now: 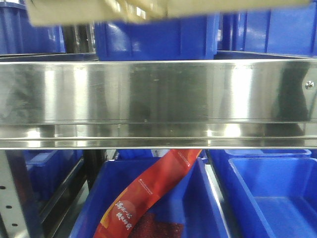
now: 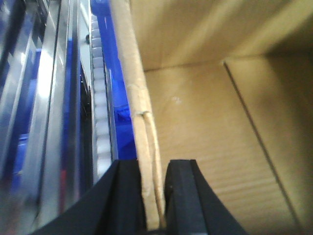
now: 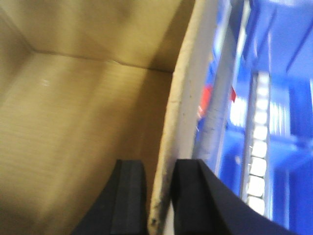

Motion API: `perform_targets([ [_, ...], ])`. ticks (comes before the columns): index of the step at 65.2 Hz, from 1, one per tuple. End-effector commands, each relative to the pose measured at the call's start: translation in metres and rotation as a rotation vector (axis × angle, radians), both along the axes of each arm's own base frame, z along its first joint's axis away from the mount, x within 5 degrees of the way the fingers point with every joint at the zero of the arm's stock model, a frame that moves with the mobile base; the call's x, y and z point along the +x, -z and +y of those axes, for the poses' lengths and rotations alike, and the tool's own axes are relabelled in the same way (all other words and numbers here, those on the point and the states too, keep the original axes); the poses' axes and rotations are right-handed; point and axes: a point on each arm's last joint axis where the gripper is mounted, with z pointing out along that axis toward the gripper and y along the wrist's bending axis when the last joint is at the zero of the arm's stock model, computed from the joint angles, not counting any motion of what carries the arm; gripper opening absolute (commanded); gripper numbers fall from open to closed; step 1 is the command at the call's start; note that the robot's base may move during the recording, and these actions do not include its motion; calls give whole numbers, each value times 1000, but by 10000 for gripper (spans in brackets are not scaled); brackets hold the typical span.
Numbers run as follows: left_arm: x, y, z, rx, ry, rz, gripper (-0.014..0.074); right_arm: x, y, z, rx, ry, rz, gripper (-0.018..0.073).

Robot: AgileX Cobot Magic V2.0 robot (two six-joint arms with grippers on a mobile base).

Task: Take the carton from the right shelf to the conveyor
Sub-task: 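Lift the carton with both grippers and pull it off the shelf, then hold the carton in both grippers while the base turns away from the shelf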

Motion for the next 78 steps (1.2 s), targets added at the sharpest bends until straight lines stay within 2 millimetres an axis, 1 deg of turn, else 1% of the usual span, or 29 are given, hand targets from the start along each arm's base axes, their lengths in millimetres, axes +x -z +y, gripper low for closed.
perform_targets([
  [1,-19,-10,-1,29,18,-45,-15,-23,-18,-1,26,-25,-98,-67],
  [3,-24,-12,-2,37,25,-52,-15,-32,-20,-1,29,-38,-105,-67],
  [8,-37,-11,-4,40,46,-54,-15,-49,-17,-1,29,-64,-97,-67],
  [15,-55,-7,-4,23,64,-40,-15,-70,-6,-6,28,-70,-58,-67],
  [20,-65,0,-3,27,78,-20,-15,-84,6,-11,23,-67,-25,-67],
  [27,-81,8,2,16,83,-2,-15,-97,18,-17,15,-66,-5,-67],
  [33,-92,14,8,13,88,13,-15,-100,26,-19,11,-65,7,-67],
  [41,-99,18,13,21,85,18,-15,-100,33,-19,5,-64,23,-67],
  [78,-99,19,13,26,83,19,-15,-99,32,-18,11,-63,11,-67],
])
